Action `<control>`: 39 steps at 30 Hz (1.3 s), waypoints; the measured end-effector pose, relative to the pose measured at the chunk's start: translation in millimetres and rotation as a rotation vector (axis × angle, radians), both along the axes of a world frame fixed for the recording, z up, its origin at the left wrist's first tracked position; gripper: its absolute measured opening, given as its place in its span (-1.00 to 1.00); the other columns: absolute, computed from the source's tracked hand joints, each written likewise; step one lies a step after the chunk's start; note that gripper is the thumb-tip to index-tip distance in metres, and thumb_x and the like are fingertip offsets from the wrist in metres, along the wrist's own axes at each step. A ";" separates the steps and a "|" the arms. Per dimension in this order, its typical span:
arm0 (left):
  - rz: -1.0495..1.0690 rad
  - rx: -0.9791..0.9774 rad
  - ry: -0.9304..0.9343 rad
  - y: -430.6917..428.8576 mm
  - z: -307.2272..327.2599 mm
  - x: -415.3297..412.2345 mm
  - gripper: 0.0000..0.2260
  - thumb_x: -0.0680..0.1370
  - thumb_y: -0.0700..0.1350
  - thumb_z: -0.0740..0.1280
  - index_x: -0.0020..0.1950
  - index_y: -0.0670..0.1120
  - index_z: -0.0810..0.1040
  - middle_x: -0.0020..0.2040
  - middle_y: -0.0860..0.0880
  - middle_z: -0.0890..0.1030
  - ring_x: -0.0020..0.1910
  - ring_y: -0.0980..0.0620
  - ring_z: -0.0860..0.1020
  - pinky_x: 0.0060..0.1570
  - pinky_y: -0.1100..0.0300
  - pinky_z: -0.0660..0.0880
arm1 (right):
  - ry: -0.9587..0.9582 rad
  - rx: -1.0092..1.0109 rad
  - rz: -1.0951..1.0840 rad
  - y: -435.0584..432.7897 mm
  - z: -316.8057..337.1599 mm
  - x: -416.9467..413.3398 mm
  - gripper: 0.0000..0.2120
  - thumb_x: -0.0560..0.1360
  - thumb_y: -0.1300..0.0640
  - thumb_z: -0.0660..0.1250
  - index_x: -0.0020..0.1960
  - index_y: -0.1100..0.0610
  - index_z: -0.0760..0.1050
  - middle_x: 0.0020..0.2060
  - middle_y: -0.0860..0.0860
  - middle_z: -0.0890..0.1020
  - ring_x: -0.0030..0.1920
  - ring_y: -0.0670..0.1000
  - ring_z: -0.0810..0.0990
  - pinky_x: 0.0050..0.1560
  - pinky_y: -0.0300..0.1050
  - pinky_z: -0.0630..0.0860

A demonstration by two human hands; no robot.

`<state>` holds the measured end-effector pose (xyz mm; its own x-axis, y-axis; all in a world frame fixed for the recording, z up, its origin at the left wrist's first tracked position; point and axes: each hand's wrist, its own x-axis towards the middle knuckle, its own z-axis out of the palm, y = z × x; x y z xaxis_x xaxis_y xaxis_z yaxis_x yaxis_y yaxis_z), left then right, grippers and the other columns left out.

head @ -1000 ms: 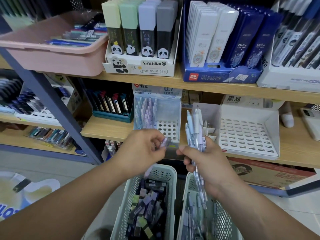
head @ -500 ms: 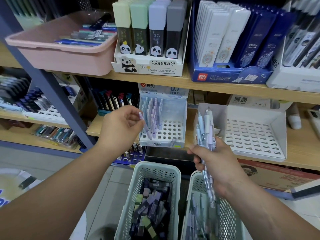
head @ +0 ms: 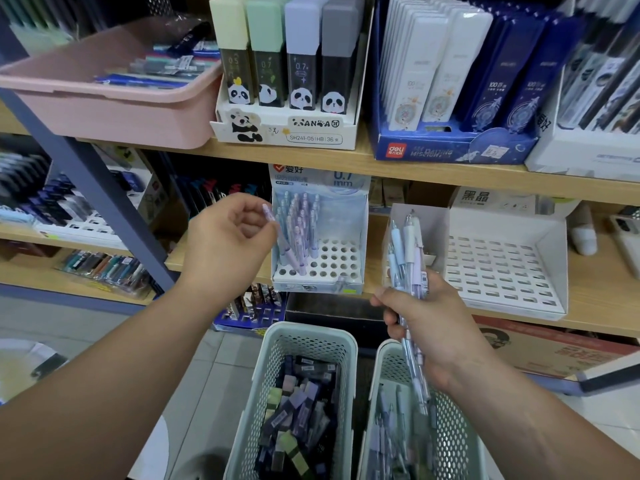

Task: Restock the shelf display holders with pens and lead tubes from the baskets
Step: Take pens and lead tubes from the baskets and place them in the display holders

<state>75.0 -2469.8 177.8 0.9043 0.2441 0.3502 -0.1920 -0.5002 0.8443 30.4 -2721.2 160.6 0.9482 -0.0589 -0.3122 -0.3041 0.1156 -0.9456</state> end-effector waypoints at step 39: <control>0.099 0.545 -0.027 -65.6 -3.8 60.6 -0.86 0.44 -0.11 0.51 -0.01 -0.05 0.73 -0.01 -0.10 0.68 0.09 -0.25 0.52 0.08 -0.02 0.48 | 0.058 -0.021 -0.022 -36.2 4.2 -5.6 -0.79 0.46 0.29 0.46 0.05 0.16 0.53 -0.25 0.15 0.70 -0.41 -0.05 0.49 -0.45 -0.23 0.40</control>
